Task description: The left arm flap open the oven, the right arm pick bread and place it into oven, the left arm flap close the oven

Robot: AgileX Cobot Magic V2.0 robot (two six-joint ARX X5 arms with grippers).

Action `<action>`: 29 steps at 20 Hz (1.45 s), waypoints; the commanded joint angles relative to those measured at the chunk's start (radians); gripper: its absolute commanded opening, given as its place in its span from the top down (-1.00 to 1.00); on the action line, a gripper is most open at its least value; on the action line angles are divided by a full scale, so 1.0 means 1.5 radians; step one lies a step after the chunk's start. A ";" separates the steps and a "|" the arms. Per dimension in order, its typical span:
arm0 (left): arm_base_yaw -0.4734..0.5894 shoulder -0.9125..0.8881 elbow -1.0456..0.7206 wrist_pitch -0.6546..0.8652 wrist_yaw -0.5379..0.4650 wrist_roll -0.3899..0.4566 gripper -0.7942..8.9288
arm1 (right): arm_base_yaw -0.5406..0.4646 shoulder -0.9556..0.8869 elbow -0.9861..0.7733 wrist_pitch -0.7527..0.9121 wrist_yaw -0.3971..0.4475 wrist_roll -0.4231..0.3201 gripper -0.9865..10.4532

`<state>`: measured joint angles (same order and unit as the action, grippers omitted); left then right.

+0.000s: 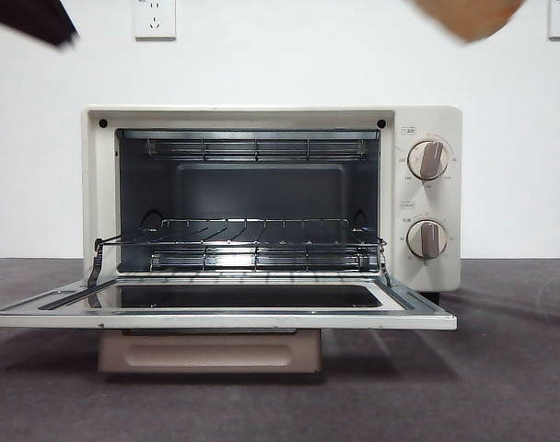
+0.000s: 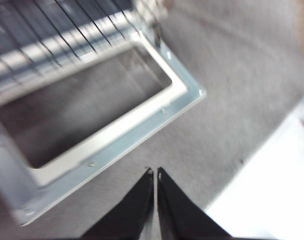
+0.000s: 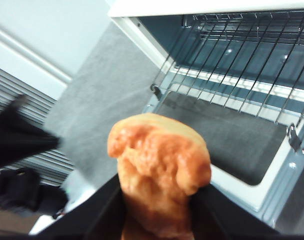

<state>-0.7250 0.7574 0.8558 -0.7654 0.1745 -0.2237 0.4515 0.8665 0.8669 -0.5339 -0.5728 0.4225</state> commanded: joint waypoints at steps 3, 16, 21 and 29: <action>-0.006 -0.046 0.045 -0.069 -0.053 -0.004 0.80 | 0.086 0.088 0.011 0.089 0.091 0.033 0.55; -0.006 -0.142 0.067 -0.120 -0.068 -0.004 0.80 | 0.142 0.323 0.011 0.366 0.226 0.128 0.55; -0.006 -0.147 0.067 -0.130 -0.072 -0.004 0.80 | 0.142 0.385 0.011 0.431 0.268 0.146 0.55; -0.006 -0.147 0.067 -0.133 -0.072 -0.004 0.80 | 0.143 0.451 0.011 0.519 0.332 0.170 0.55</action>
<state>-0.7250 0.5354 0.9394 -0.9699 0.0719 -0.2256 0.6556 1.5253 0.8669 0.2268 -0.0811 0.6632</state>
